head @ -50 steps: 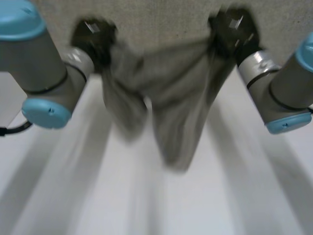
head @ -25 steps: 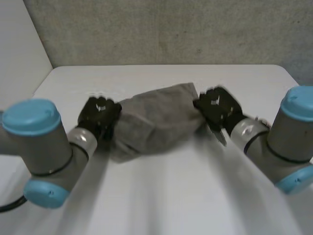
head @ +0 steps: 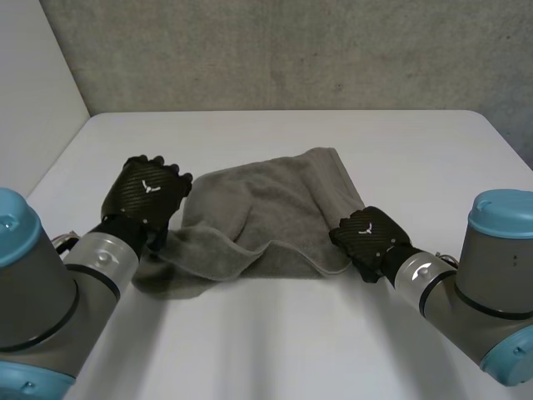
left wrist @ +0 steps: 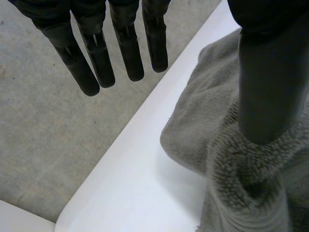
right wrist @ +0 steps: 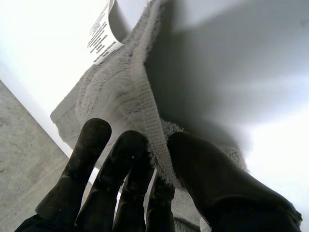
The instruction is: Fold the towel.
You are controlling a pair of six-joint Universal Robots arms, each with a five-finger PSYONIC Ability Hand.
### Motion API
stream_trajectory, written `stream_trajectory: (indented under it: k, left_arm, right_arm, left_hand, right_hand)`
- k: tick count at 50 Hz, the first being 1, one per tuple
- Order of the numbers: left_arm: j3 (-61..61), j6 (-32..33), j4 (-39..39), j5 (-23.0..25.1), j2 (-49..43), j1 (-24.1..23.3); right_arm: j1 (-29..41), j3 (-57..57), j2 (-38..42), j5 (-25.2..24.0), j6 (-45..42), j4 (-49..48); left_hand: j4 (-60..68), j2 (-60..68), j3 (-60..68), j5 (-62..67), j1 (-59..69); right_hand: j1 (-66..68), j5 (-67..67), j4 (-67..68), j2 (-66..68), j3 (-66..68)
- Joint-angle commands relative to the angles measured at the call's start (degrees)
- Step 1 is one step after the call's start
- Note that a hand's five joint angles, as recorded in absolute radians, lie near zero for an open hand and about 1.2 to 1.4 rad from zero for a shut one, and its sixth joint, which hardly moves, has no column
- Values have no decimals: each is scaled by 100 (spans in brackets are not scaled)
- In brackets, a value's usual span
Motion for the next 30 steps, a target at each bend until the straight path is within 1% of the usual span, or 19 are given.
stream_trajectory:
  k: [1,3,4,5,6,8,9,11,12,14,15,16,20,22,23,25,28,29,30]
  left_arm:
    - [287,-54,-319,478,-92,270]
    - [531,-115,-564,907,-293,427]
    - [533,-116,-565,909,-294,428]
    - [724,-151,-739,1074,-503,471]
    - [726,-151,-741,1076,-505,472]
    - [1172,-238,-1326,1260,-864,498]
    - [1174,-239,-1330,1261,-866,498]
    - [1673,-335,-2099,1365,-1250,603]
    - [1675,-336,-2103,1366,-1252,604]
    - [2078,-406,-2777,1567,-1594,726]
    - [2080,-406,-2780,1568,-1595,727]
    - [2236,-432,-3015,1699,-1717,753]
    - [2449,-511,-3175,1867,-1920,779]
    - [2536,-686,-3210,1902,-2043,823]
    - [2537,-687,-3211,1902,-2043,823]
    - [2545,-880,-3219,1911,-2061,832]
    - [2537,-951,-3219,1920,-2061,823]
    - [2519,-986,-3237,1920,-2061,823]
    - [2510,-995,-3246,1920,-2026,823]
  right_arm:
    - [-99,54,49,-8,-12,-29]
    - [-108,54,58,-8,-12,-29]
    - [-108,54,58,-8,-12,-29]
    - [-108,54,66,-8,-12,-29]
    - [-108,54,66,-8,-12,-29]
    - [-108,54,66,-8,-12,-29]
    - [-108,54,66,-8,-12,-29]
    - [-108,62,75,-8,-12,-29]
    - [-108,62,75,-8,-12,-29]
    - [-108,62,75,-8,-12,-29]
    - [-108,62,75,-8,-12,-29]
    - [-108,62,75,-8,-12,-29]
    - [-108,62,84,-8,-20,-29]
    - [-99,62,110,-8,-46,-29]
    - [-99,62,110,-8,-47,-29]
    - [-99,62,128,-8,-55,-29]
    - [-99,54,146,1,-64,-21]
    - [-99,54,154,9,-73,-29]
    - [-99,45,146,9,-73,-21]
  left_hand:
    - [-593,-547,-500,-1412,-563]
    - [-543,-496,-450,-1362,-513]
    - [-542,-496,-450,-1361,-513]
    - [-509,-463,-417,-1328,-480]
    - [-509,-462,-416,-1328,-479]
    - [-425,-379,-333,-1244,-396]
    - [-425,-378,-332,-1244,-395]
    - [-391,-345,-299,-1210,-362]
    - [-391,-345,-298,-1210,-362]
    - [-274,-227,-181,-1093,-244]
    - [-273,-227,-181,-1092,-244]
    - [-240,-194,-147,-1059,-211]
    - [198,244,290,-621,227]
    - [867,913,959,48,896]
    - [871,917,963,52,900]
    - [1457,1503,1550,638,1487]
    - [1560,1607,1653,741,1590]
    - [1910,1956,2003,1091,1939]
    - [2663,2709,2755,1844,2692]
  right_hand:
    - [406,313,323,488,303]
    - [406,313,323,488,303]
    - [406,313,323,488,303]
    - [389,296,306,471,286]
    - [389,296,306,471,286]
    - [389,296,306,471,286]
    - [389,296,306,471,286]
    - [389,296,306,471,286]
    - [389,296,306,471,286]
    - [389,296,306,471,286]
    - [389,296,306,471,286]
    - [389,296,306,471,286]
    - [389,296,306,471,286]
    - [389,296,306,471,286]
    - [389,296,306,471,286]
    - [406,313,322,488,302]
    - [389,296,306,471,286]
    - [406,313,322,488,302]
    - [406,313,323,488,303]
